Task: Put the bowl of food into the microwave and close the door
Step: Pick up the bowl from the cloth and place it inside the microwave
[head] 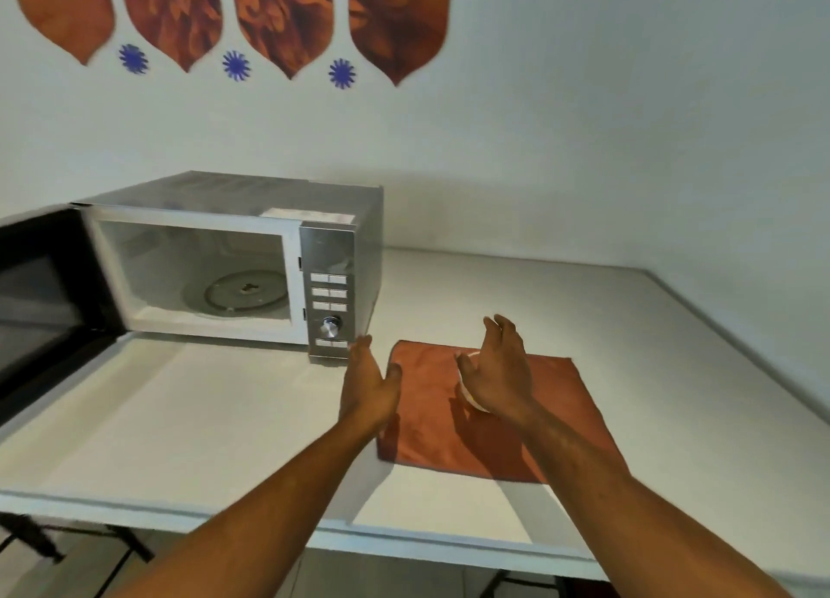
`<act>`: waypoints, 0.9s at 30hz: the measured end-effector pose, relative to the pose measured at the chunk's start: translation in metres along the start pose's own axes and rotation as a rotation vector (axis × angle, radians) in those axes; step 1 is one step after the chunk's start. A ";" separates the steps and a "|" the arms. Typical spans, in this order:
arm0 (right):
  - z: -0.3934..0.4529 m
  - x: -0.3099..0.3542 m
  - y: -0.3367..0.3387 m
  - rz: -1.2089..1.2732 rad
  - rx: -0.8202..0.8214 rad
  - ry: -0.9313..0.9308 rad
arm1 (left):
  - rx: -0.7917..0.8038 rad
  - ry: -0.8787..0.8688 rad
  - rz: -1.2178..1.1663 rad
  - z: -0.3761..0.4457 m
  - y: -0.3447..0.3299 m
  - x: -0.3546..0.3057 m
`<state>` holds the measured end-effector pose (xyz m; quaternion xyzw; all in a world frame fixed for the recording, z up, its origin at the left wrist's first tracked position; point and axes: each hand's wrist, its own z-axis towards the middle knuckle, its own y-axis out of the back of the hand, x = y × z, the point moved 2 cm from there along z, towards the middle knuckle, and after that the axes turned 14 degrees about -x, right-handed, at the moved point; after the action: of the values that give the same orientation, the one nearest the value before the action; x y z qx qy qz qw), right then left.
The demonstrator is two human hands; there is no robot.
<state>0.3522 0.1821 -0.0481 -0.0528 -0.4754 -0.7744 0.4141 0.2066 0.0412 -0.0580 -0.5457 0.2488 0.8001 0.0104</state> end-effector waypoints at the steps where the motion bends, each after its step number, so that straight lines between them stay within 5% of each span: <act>1: 0.000 -0.008 0.000 -0.008 -0.008 -0.008 | 0.023 0.009 -0.011 -0.001 -0.011 -0.002; 7: -0.011 -0.064 -0.007 0.035 -0.087 -0.183 | 0.183 0.041 -0.163 -0.015 -0.079 -0.018; 15: -0.010 -0.090 -0.029 0.594 -0.129 -0.744 | 0.303 0.227 -0.303 -0.012 -0.139 -0.007; 27: -0.006 -0.082 -0.057 0.856 -0.240 -0.912 | 0.469 0.420 -0.467 0.005 -0.177 0.003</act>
<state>0.3679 0.2376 -0.1296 -0.6087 -0.4506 -0.4881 0.4338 0.2516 0.1974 -0.1273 -0.7223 0.2905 0.5687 0.2655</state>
